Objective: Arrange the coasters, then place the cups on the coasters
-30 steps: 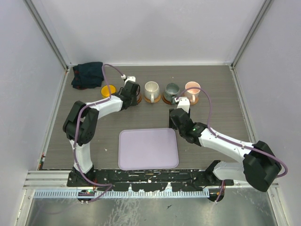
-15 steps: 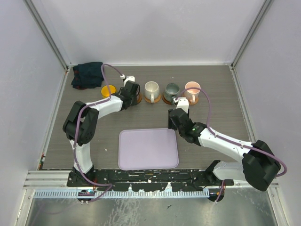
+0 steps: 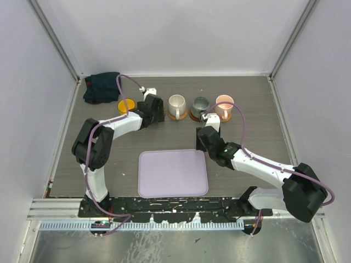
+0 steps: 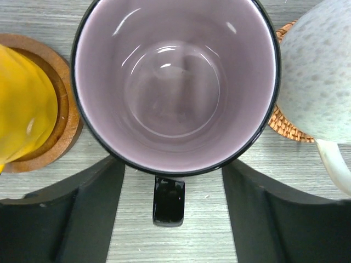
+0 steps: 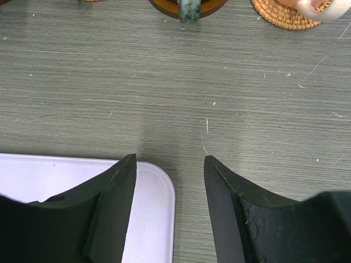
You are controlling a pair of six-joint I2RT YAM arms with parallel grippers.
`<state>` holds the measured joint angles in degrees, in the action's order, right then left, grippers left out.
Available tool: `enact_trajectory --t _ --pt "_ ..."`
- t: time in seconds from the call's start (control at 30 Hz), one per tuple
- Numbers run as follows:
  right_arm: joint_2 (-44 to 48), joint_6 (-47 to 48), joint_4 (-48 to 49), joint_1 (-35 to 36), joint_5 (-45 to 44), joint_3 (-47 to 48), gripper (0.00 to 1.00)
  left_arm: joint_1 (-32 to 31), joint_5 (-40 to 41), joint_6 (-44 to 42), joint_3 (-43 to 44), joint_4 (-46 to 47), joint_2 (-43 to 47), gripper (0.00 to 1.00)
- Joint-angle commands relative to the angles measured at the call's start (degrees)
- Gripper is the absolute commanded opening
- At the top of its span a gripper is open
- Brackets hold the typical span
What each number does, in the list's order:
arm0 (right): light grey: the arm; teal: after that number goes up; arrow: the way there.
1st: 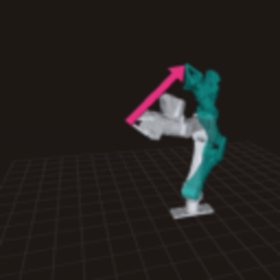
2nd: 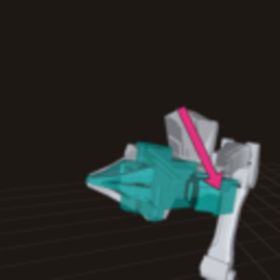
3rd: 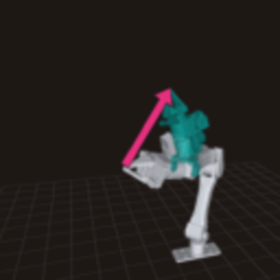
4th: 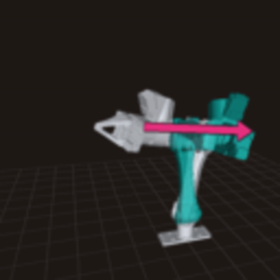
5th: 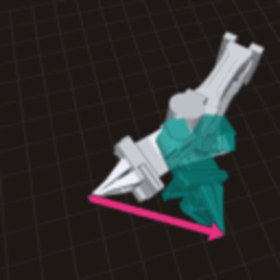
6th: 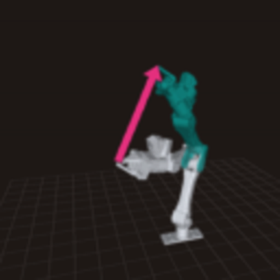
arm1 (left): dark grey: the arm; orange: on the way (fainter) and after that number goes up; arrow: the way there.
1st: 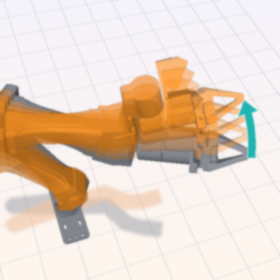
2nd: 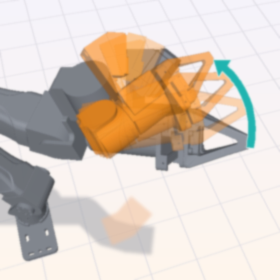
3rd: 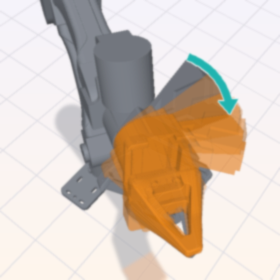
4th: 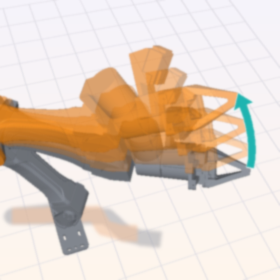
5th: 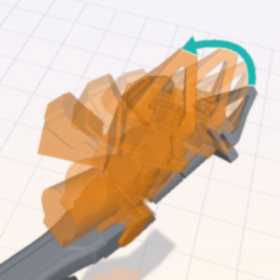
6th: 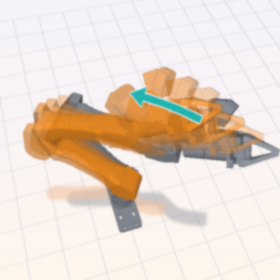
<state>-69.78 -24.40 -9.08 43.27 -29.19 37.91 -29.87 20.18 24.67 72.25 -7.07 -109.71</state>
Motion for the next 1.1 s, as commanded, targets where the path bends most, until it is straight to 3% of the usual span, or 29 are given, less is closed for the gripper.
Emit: enact_trajectory --t 0.0,0.1,0.27,0.57,0.77,1.07 --pt "0.69 -0.73 1.61 -0.2 -0.76 0.59 0.58 0.07 1.22 0.24 -0.95 2.94 5.89 0.79" --pt "1.44 -0.33 1.65 -0.25 -2.04 0.59 0.57 0.08 1.93 -0.14 -2.0 2.94 9.05 1.0" --pt "3.71 1.53 2.79 -1.51 -5.65 0.32 0.62 -0.02 2.78 -1.69 -4.89 2.62 15.55 0.98" --pt "10.78 -2.73 4.03 -16.83 -3.08 -2.89 0.75 -0.02 3.78 -5.08 -16.41 -0.27 32.02 0.98" --pt "22.78 -7.07 2.11 -22.2 -9.8 -7.91 1.0 0.14 9.64 -4.78 -22.99 -5.77 45.57 0.98" --pt "40.3 -9.37 -5.91 -22.45 -18.87 -10.59 1.0 0.32 16.46 1.36 -24.59 -20.9 59.43 0.98"
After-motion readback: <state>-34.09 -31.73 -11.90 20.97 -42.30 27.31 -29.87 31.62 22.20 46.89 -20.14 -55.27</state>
